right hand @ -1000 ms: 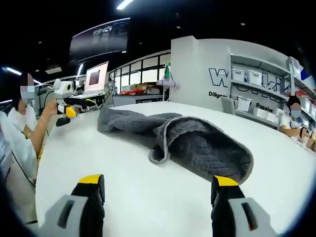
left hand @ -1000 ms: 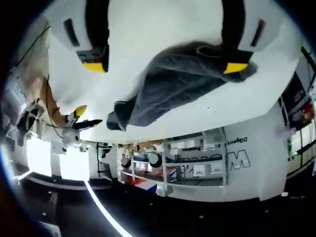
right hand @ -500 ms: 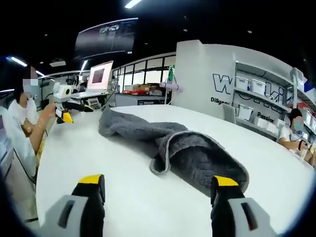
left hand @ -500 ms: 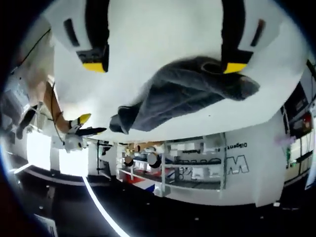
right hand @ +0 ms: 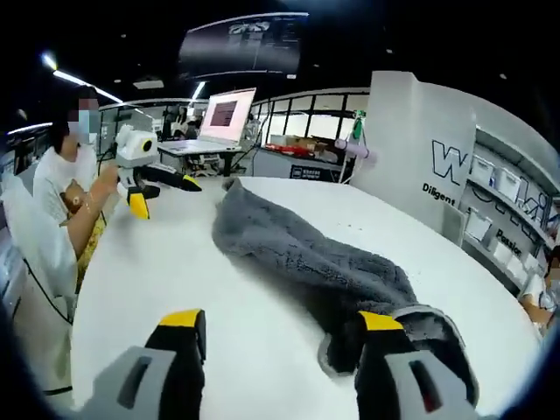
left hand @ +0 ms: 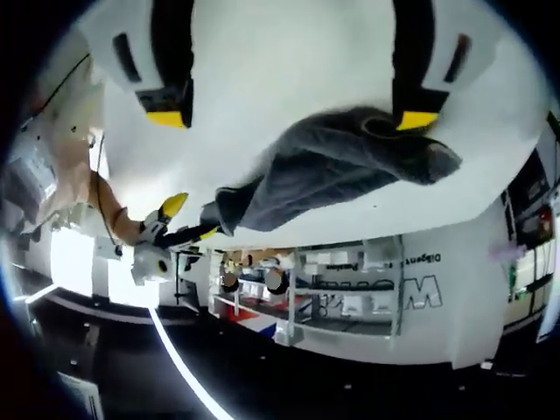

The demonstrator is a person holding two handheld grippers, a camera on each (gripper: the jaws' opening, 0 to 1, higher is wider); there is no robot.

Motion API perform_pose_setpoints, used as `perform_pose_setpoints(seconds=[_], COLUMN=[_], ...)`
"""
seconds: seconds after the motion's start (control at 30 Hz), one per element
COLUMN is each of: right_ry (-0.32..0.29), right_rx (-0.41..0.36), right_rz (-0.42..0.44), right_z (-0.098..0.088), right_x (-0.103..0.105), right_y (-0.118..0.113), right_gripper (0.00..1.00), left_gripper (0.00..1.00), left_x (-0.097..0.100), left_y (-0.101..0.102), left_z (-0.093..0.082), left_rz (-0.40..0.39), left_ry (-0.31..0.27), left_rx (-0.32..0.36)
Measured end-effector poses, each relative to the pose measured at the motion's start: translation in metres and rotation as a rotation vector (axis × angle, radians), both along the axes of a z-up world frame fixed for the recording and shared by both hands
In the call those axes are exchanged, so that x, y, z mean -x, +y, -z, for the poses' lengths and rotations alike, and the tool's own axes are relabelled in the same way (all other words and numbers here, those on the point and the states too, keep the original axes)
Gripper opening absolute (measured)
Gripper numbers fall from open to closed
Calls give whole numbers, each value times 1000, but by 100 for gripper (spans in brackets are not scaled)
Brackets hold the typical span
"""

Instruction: Fold the towel on the table until its edges align and the towel forms a compact rectangular stack.

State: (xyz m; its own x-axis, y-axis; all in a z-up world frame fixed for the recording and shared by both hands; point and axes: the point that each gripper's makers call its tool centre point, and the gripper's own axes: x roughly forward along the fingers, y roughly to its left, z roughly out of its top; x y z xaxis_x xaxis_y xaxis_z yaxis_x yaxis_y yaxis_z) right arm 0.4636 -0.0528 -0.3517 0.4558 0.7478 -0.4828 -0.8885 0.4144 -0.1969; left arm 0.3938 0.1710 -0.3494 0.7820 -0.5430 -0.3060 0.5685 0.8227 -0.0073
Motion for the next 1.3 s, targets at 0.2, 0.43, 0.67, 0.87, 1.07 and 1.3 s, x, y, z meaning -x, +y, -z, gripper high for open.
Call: perform_pose_setpoints(seconds=[0.2, 0.43, 0.67, 0.87, 1.07, 1.3], right_ry=[-74, -143, -207, -197, -112, -78], right_rx=[94, 251, 325, 341, 274, 204], right_rz=[28, 81, 121, 104, 67, 11], right_z=[8, 29, 31, 30, 15, -19], right_x=[-36, -81, -97, -97, -86, -66], right_y=[7, -3, -12, -17, -18, -15], right_gripper=[60, 38, 17, 4, 2, 2], left_gripper=[99, 99, 99, 99, 99, 99], left_x=[4, 5, 4, 5, 6, 5], left_y=[3, 1, -5, -4, -3, -1], left_z=[2, 2, 0, 0, 1, 2], left_rz=[-2, -1, 10, 9, 7, 7], left_ry=[2, 2, -6, -4, 0, 2], left_rx=[-1, 7, 18, 21, 20, 27])
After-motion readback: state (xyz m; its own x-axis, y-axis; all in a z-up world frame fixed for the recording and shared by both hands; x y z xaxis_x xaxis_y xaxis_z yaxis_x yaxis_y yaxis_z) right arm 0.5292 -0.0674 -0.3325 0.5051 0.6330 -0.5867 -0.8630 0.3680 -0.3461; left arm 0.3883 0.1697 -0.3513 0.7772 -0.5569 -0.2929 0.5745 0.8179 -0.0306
